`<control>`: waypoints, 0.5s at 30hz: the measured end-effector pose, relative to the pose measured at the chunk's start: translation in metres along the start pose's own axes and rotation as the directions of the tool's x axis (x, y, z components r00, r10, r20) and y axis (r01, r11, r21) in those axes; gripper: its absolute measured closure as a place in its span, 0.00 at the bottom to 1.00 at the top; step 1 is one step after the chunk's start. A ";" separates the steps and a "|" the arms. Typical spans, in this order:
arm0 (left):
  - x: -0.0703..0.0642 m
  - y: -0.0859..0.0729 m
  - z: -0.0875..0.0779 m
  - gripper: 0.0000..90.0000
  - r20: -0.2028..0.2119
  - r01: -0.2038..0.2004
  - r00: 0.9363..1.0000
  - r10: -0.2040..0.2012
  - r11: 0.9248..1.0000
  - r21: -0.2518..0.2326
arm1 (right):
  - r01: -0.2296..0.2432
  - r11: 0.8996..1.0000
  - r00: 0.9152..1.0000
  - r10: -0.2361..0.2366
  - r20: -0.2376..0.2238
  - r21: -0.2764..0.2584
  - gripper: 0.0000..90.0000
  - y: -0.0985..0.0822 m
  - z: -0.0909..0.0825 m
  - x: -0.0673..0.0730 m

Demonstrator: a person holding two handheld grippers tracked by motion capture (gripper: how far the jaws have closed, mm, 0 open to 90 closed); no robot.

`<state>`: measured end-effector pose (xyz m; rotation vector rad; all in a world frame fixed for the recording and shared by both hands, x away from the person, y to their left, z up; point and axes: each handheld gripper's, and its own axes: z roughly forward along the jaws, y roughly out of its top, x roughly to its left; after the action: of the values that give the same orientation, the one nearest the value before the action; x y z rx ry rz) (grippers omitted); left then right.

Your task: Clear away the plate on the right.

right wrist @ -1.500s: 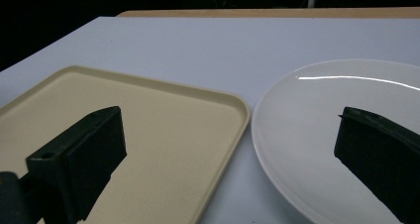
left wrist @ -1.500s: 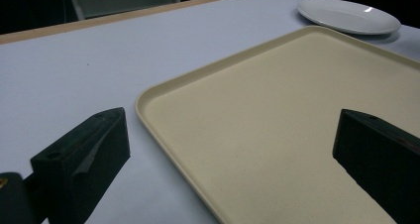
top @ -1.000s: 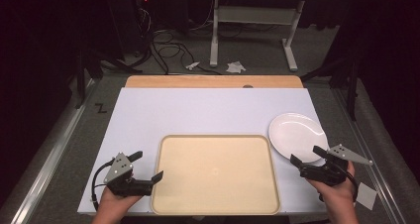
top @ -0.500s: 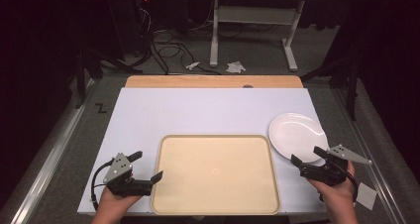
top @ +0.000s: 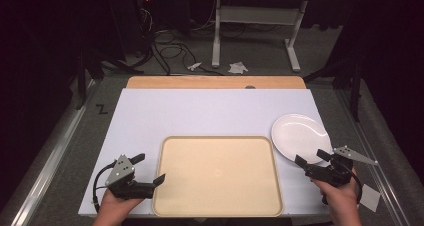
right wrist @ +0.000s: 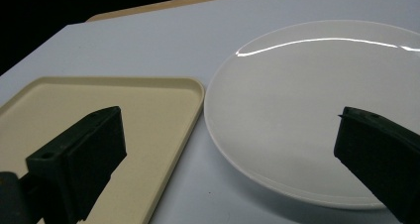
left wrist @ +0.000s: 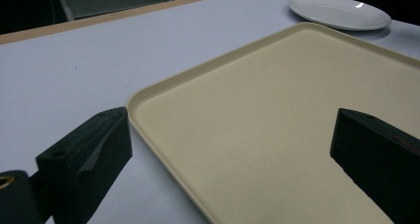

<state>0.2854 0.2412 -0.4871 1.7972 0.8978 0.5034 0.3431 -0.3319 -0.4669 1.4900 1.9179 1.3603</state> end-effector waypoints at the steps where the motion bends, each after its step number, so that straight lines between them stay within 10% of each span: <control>1: 0.000 0.000 0.000 0.04 0.001 0.000 1.000 0.000 1.000 0.000 | -0.014 1.000 1.000 0.014 -0.002 -0.004 0.00 0.000 0.000 -0.001; 15: -0.001 0.000 0.000 0.05 0.008 -0.004 1.000 0.004 1.000 -0.001 | -0.161 0.987 0.987 0.161 -0.031 0.003 0.00 -0.003 -0.001 -0.008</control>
<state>0.2849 0.2410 -0.4867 1.7989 0.8882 0.4989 0.3439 -0.3393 -0.4707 1.6643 1.8503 1.4588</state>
